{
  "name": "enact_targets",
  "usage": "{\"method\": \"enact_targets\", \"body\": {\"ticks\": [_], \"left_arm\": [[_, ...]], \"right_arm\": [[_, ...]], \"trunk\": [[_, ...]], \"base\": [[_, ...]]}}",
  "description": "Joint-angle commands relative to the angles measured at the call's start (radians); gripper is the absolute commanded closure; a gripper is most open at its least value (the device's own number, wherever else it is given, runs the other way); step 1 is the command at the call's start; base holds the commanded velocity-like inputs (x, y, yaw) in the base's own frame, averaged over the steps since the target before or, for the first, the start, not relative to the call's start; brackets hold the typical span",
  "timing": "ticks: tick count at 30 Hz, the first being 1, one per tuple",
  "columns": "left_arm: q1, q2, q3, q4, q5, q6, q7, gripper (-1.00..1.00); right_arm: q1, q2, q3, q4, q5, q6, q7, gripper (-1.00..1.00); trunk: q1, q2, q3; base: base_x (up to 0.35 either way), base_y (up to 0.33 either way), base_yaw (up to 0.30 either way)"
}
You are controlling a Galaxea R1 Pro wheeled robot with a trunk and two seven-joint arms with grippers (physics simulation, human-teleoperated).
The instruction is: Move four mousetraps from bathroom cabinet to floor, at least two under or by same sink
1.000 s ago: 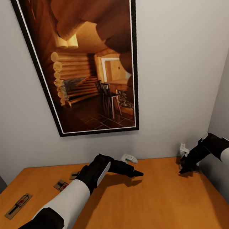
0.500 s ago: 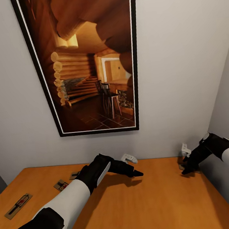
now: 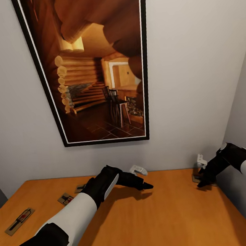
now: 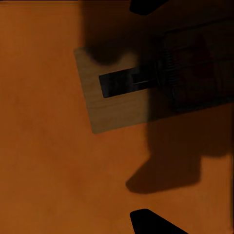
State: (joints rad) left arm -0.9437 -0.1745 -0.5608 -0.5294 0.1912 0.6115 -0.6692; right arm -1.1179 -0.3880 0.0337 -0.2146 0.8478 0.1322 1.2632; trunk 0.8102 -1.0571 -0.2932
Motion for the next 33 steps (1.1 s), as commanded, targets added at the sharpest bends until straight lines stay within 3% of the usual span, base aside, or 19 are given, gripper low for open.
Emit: {"method": "enact_targets", "body": {"ticks": [1,33], "left_arm": [[-0.001,0.0,-0.002,0.0,0.009,0.008,0.003,-1.0],[-0.001,0.0,-0.002,0.0,0.008,0.007,0.003,-1.0]], "right_arm": [[0.0,-0.003,0.003,-0.002,-0.003,0.011,0.004,-1.0],[0.0,-0.017,0.003,-0.003,-0.003,0.01,-0.052,-1.0]], "trunk": [[0.0,-0.001,-0.001],[0.0,-0.001,-0.001]], "base": [[0.0,0.0,0.0],[0.0,0.0,0.0]]}}
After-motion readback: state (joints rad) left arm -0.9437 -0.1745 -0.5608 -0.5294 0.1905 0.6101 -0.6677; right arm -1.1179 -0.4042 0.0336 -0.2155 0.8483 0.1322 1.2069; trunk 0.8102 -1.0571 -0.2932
